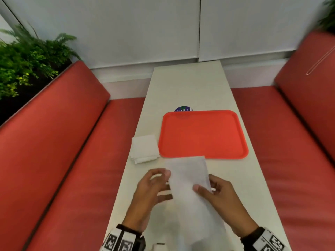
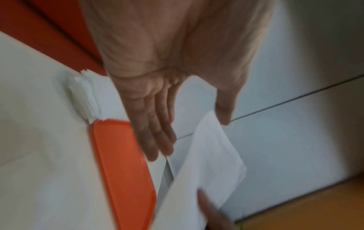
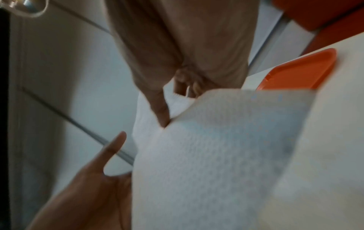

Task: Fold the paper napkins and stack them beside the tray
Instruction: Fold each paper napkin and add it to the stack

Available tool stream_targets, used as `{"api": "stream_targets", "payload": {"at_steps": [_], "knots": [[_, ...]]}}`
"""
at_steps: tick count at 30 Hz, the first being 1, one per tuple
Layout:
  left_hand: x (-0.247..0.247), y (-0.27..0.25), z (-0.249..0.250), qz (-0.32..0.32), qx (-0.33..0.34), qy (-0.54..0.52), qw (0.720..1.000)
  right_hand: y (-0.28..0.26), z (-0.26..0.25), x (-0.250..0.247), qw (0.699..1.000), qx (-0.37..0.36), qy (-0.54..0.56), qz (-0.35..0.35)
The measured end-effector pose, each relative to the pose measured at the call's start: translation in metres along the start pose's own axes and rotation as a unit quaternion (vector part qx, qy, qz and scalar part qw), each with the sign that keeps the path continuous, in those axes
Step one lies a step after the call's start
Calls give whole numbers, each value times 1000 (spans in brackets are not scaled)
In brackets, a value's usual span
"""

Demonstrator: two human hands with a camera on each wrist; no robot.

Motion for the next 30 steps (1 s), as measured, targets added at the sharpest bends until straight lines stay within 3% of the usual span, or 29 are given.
{"api": "stream_targets", "payload": {"at_steps": [4, 10, 16, 22, 30], "knots": [[40, -22, -14, -56, 3, 74, 996, -10, -8, -26, 996, -11, 63, 62], [48, -35, -7, -6, 64, 17, 998, -26, -8, -43, 997, -23, 65, 19], [49, -50, -4, -26, 89, -44, 995, -34, -13, -50, 995, -54, 81, -3], [43, -54, -5, -47, 142, -17, 989, -33, -20, -48, 991, -75, 99, -42], [38, -54, 0, -22, 114, -51, 992, -35, -40, -38, 986, -137, 90, -37]]}}
Point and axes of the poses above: each hand's wrist, its own y-axis towards the middle knuckle, its own x-axis out of the palm, z = x × y, the point moved 7 cm from there along y, towards the middle knuckle, and after that the axes turned 6 degrees about z, right-handed, at the moved point
